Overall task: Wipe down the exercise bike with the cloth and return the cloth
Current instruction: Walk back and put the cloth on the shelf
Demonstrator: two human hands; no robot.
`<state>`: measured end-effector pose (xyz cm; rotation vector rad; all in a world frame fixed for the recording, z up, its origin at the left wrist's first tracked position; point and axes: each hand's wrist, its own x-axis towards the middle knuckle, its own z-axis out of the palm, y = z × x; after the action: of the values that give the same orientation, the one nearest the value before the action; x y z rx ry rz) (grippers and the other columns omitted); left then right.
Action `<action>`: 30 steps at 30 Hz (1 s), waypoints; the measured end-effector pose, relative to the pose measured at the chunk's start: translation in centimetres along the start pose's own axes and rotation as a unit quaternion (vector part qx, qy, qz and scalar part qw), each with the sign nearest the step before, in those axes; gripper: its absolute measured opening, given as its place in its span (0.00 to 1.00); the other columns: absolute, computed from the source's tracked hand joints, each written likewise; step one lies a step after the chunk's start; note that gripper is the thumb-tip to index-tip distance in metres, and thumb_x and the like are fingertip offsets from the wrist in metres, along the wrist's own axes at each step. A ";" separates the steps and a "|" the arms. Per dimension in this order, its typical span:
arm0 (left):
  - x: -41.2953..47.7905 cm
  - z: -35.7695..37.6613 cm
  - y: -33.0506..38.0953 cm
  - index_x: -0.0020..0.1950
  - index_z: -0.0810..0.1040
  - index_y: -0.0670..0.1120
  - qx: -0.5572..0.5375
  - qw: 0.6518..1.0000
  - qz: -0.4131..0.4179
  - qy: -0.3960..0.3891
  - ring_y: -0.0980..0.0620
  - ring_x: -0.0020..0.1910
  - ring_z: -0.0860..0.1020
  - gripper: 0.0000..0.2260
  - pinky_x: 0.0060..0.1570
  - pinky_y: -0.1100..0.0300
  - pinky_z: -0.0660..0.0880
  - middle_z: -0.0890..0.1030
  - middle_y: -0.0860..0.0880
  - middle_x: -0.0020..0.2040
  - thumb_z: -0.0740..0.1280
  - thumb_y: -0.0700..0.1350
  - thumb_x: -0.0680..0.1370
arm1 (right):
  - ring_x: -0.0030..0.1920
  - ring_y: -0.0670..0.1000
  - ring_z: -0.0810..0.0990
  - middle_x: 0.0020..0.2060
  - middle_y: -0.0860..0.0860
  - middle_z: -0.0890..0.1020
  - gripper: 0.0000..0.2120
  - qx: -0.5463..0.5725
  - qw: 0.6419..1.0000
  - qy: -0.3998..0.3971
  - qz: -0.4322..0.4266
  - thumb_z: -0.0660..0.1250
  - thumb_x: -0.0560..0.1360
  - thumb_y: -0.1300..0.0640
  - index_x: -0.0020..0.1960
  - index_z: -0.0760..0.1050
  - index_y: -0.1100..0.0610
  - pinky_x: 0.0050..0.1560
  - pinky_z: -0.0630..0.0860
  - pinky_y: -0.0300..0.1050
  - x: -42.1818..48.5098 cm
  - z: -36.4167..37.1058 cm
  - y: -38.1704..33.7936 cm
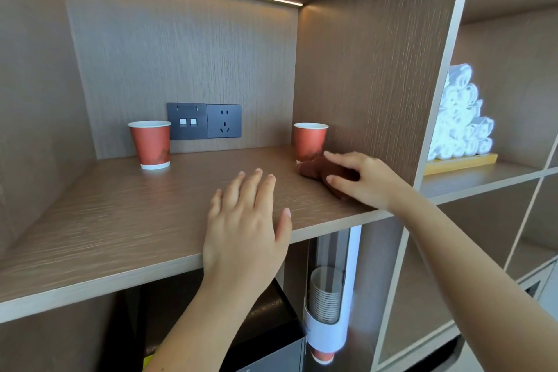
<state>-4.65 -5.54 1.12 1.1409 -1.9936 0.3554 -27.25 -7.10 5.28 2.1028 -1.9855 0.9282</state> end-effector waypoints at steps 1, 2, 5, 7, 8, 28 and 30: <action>0.0 0.0 0.0 0.63 0.74 0.42 -0.002 1.000 0.000 -0.001 0.42 0.64 0.72 0.21 0.61 0.44 0.68 0.75 0.43 0.64 0.66 0.50 0.74 | 0.65 0.52 0.70 0.64 0.52 0.74 0.27 0.004 1.000 -0.001 0.001 0.66 0.73 0.49 0.70 0.64 0.50 0.62 0.62 0.38 0.6 -0.1 -0.2; 0.0 0.0 0.0 0.64 0.74 0.43 -0.004 1.000 0.000 -0.003 0.42 0.65 0.71 0.21 0.61 0.44 0.68 0.75 0.43 0.64 0.66 0.51 0.74 | 0.66 0.52 0.70 0.65 0.52 0.73 0.29 -0.001 1.000 -0.014 0.005 0.66 0.73 0.48 0.71 0.62 0.51 0.61 0.62 0.38 1.1 0.0 -0.5; -0.1 -0.1 -0.1 0.65 0.72 0.43 -0.009 1.000 -0.003 -0.011 0.43 0.66 0.70 0.21 0.63 0.45 0.66 0.74 0.44 0.66 0.64 0.52 0.75 | 0.70 0.51 0.64 0.70 0.51 0.67 0.31 -0.035 0.995 -0.090 0.019 0.66 0.74 0.50 0.73 0.59 0.53 0.62 0.57 0.35 2.2 0.9 -0.6; -0.1 -0.1 -0.1 0.66 0.72 0.43 -0.009 1.000 -0.002 -0.013 0.44 0.66 0.69 0.22 0.63 0.46 0.66 0.74 0.44 0.66 0.64 0.52 0.75 | 0.74 0.49 0.55 0.74 0.49 0.61 0.29 -0.042 0.992 -0.122 0.013 0.64 0.75 0.55 0.73 0.57 0.51 0.70 0.50 0.39 2.2 1.1 -0.2; -0.1 -0.1 -0.2 0.65 0.72 0.43 -0.008 1.000 0.000 -0.012 0.44 0.66 0.70 0.22 0.63 0.45 0.66 0.74 0.44 0.66 0.64 0.52 0.75 | 0.75 0.48 0.51 0.75 0.47 0.58 0.29 -0.051 0.989 -0.137 0.008 0.62 0.76 0.57 0.74 0.55 0.50 0.74 0.47 0.46 2.1 1.0 0.0; -0.2 0.2 -0.3 0.62 0.75 0.42 0.013 0.999 0.022 0.026 0.43 0.62 0.74 0.22 0.58 0.44 0.71 0.77 0.43 0.62 0.60 0.53 0.73 | 0.75 0.49 0.41 0.75 0.42 0.49 0.25 -0.113 0.960 -0.253 -0.044 0.56 0.79 0.60 0.73 0.55 0.44 0.73 0.42 0.60 3.0 0.2 0.0; -0.2 0.2 -0.3 0.62 0.75 0.42 0.015 0.999 0.022 0.024 0.43 0.62 0.74 0.23 0.58 0.45 0.71 0.77 0.43 0.62 0.60 0.53 0.73 | 0.75 0.47 0.42 0.75 0.43 0.51 0.28 -0.070 0.960 -0.265 -0.050 0.56 0.77 0.66 0.72 0.57 0.46 0.73 0.38 0.48 3.0 -0.3 0.4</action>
<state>-4.47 -5.73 0.83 1.0991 -1.9796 0.4338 -27.80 -9.61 6.86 2.5282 -2.0500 0.2012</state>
